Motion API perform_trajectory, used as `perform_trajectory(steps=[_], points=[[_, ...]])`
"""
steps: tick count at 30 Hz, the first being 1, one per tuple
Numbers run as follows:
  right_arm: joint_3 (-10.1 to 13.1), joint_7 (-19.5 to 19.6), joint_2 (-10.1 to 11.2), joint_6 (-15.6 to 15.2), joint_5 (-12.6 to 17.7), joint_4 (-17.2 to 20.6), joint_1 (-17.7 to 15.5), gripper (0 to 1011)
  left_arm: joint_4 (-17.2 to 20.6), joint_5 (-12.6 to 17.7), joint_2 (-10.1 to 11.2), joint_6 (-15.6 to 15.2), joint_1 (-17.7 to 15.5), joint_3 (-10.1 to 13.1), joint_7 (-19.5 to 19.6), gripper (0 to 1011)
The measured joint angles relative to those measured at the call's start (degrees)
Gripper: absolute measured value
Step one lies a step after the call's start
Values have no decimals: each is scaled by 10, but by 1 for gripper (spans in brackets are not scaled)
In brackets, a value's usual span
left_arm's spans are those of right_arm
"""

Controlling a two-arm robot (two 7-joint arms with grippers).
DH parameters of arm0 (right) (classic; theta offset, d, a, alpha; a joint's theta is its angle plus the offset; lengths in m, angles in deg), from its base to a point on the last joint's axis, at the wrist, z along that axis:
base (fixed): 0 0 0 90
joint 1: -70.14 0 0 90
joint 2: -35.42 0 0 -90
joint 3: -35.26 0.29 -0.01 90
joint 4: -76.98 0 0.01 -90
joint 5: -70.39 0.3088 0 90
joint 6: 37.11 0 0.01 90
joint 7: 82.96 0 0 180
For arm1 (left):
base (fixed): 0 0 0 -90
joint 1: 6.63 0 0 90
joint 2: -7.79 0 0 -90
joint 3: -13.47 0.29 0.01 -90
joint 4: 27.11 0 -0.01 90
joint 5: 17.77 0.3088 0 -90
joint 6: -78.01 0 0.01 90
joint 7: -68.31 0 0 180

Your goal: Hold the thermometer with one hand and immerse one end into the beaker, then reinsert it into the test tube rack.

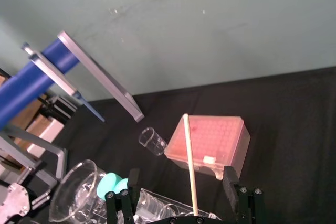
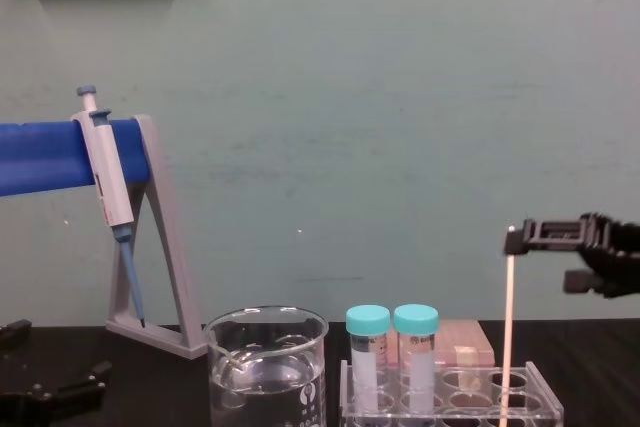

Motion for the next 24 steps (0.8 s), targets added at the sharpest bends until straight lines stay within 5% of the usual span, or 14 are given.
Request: perform_trajectory(steps=[24], points=[[-90, -7, -39, 60, -32, -134, 84, 1003, 0, 0, 0, 0, 0, 0, 0, 1004]])
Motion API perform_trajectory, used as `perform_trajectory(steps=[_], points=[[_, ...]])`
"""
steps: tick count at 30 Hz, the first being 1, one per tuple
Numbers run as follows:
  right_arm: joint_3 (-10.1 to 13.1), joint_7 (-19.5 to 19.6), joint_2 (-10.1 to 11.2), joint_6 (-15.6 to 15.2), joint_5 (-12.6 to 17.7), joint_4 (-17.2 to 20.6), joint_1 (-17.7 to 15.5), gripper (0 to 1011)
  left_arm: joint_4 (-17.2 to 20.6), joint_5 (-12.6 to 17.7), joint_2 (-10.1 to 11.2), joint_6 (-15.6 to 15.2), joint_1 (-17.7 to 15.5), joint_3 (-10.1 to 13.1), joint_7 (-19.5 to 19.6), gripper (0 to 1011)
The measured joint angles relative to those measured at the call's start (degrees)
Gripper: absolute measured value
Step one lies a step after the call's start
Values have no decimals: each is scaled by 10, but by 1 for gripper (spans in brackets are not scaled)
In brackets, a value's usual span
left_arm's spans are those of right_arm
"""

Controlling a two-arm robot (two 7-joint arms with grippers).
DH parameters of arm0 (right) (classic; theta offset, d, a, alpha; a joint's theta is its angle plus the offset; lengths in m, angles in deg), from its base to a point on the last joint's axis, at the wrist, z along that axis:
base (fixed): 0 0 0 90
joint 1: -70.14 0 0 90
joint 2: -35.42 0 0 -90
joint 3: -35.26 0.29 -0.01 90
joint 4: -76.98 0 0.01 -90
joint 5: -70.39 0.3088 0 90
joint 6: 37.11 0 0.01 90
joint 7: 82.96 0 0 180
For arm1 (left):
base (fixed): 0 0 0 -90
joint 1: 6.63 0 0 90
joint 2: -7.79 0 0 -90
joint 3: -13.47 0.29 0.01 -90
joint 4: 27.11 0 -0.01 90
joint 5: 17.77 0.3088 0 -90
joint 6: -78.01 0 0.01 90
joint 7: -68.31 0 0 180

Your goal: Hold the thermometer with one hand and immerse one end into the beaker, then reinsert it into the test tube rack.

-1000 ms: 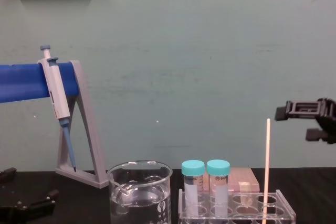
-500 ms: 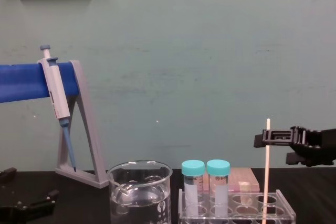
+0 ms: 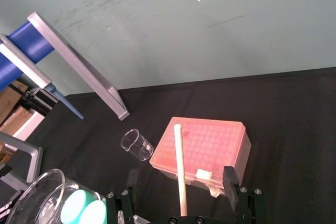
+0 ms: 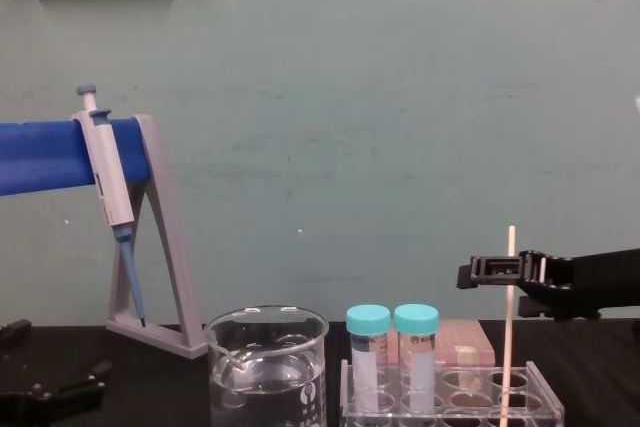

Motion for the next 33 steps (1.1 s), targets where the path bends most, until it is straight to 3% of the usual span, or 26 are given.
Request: perform_trajectory(steps=[10, 16, 23, 33], points=[[-11, 2, -5, 13, 5, -8, 6, 839, 0, 0, 0, 0, 0, 0, 0, 1004], [-16, 2, -4, 14, 8, -6, 6, 601, 0, 0, 0, 0, 0, 0, 0, 1004], [-23, 5, 0, 16, 8, -2, 6, 421, 0, 0, 0, 0, 0, 0, 0, 1004], [-25, 12, 7, 18, 13, 8, 1, 86, 0, 0, 0, 0, 0, 0, 0, 1004]])
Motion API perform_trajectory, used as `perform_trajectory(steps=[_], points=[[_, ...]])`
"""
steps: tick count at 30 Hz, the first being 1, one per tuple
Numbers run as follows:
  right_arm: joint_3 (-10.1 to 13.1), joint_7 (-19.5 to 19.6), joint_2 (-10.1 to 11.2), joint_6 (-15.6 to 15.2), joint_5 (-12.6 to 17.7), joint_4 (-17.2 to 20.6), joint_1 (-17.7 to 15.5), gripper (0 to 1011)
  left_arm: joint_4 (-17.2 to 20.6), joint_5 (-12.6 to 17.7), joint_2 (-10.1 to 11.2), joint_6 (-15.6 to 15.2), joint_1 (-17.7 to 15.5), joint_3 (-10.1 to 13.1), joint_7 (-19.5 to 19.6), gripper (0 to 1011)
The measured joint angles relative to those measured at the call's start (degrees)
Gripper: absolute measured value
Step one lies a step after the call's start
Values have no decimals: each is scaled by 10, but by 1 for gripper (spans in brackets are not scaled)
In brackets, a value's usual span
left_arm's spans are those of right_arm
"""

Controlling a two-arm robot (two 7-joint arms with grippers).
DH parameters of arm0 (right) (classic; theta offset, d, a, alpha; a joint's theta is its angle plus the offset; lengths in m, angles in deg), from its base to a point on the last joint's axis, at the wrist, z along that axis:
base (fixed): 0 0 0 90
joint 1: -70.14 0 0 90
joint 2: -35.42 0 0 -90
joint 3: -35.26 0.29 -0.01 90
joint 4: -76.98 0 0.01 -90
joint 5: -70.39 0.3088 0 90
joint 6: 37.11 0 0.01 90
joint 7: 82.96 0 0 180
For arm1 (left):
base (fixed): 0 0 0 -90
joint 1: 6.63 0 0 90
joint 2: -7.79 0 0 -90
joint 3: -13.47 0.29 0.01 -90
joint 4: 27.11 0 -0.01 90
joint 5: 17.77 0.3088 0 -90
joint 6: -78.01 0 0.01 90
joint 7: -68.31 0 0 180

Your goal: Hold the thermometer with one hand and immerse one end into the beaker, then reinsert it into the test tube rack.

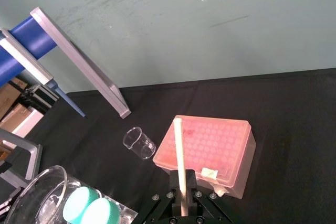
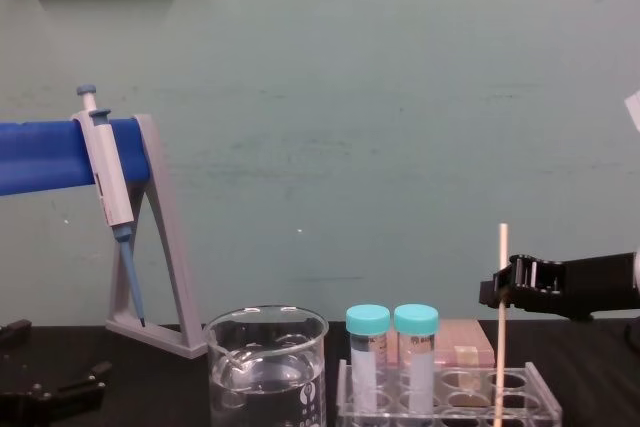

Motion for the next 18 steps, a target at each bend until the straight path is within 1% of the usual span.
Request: perform_trajectory(steps=[2, 11, 15, 18], points=[[0, 1, 1, 1, 0, 1, -1, 55, 0, 0, 0, 0, 0, 0, 0, 1004], [-1, 3, 6, 7, 1, 8, -3, 55, 0, 0, 0, 0, 0, 0, 0, 1004], [-4, 6, 13, 14, -7, 20, -6, 54, 0, 0, 0, 0, 0, 0, 0, 1004], [-5, 8, 23, 24, -21, 37, -10, 54, 0, 0, 0, 0, 0, 0, 0, 1004]])
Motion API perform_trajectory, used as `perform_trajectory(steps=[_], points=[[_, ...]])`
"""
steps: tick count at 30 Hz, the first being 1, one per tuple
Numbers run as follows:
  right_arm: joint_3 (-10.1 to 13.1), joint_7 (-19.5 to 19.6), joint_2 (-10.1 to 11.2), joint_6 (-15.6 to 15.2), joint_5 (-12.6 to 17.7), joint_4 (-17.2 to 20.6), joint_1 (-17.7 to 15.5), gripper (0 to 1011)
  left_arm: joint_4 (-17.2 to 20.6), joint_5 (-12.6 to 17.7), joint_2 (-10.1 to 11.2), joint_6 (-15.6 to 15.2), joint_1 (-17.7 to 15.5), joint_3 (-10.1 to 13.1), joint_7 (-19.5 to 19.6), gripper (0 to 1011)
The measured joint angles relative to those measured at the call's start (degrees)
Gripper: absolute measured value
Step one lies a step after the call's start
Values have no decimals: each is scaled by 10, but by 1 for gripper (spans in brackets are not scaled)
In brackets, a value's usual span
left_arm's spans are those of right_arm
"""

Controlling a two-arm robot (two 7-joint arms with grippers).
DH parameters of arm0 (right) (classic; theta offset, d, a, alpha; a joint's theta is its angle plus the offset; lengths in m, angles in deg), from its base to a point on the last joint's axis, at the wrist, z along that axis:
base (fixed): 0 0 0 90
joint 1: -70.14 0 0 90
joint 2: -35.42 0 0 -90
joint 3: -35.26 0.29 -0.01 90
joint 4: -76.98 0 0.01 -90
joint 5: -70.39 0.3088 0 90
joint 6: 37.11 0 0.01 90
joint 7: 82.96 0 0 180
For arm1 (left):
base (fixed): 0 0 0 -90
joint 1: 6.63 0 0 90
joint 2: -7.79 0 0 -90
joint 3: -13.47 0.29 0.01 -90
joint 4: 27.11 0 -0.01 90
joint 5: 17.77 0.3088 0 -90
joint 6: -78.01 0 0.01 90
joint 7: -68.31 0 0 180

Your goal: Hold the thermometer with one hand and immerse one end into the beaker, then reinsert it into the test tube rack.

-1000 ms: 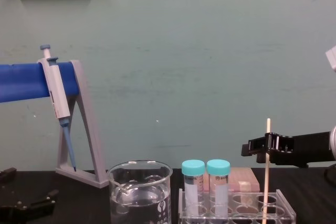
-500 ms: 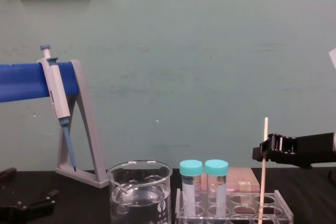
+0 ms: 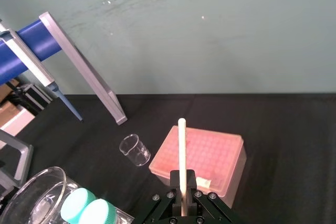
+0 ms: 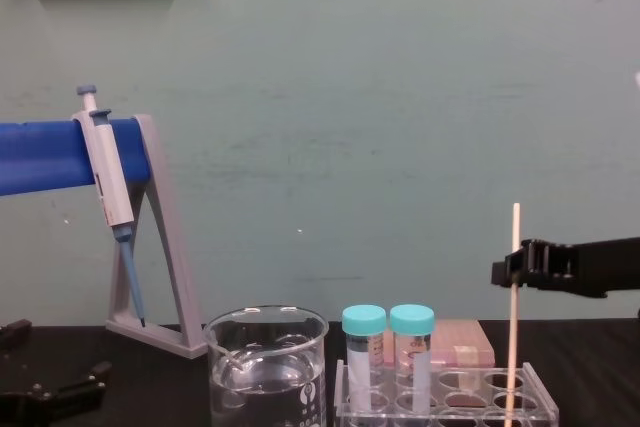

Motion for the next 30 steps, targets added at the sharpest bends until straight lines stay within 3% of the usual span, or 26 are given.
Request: perform_trajectory(steps=[10, 22, 27, 30], points=[[6, -4, 33, 29, -44, 64, -14, 55, 0, 0, 0, 0, 0, 0, 0, 1003], [52, -19, 55, 48, -44, 171, -18, 54, 0, 0, 0, 0, 0, 0, 0, 1004], [44, -48, 57, 55, -47, 197, 3, 54, 0, 0, 0, 0, 0, 0, 0, 1004], [23, -69, 54, 63, -64, 205, 25, 54, 0, 0, 0, 0, 0, 0, 0, 1004]])
